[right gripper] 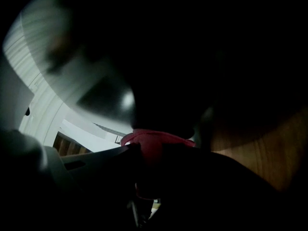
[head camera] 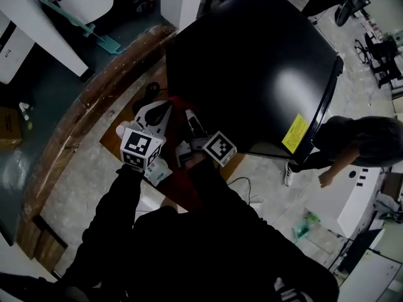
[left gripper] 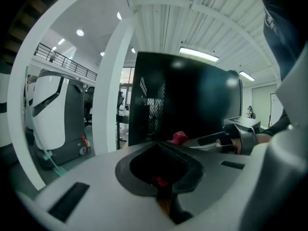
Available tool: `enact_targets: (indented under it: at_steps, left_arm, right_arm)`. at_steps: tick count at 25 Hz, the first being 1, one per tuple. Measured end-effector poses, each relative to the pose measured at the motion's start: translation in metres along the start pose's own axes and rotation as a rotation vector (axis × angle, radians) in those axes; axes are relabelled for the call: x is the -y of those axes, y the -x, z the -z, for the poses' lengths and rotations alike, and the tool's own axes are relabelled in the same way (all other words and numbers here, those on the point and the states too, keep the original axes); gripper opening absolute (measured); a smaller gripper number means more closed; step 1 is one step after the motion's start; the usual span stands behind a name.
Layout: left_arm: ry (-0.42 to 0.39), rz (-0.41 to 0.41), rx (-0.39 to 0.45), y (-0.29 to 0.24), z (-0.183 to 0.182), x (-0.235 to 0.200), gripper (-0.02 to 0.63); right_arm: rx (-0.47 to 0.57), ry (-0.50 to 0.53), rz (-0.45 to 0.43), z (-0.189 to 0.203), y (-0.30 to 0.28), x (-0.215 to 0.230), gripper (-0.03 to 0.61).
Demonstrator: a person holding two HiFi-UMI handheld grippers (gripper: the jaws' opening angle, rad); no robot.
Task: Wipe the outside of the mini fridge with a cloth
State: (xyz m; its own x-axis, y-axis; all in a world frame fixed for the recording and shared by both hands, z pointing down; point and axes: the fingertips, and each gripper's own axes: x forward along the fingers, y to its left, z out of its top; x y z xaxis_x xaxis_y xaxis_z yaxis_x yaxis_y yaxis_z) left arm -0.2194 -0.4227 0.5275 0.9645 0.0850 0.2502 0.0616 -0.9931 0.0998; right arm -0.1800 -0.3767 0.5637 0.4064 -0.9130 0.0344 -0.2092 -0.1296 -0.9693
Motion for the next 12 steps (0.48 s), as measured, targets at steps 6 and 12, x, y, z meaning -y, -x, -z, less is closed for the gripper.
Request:
enact_targets:
  at_steps: [6, 12]
  left_arm:
    - [0.074, 0.006, -0.171, -0.027, 0.080, -0.003, 0.006]
    - [0.151, -0.011, -0.322, -0.048, 0.145, -0.007, 0.006]
  right_arm:
    - [0.007, -0.045, 0.090, 0.015, -0.002, 0.070, 0.089]
    - [-0.006, -0.055, 0.166, 0.027, -0.002, 0.129, 0.089]
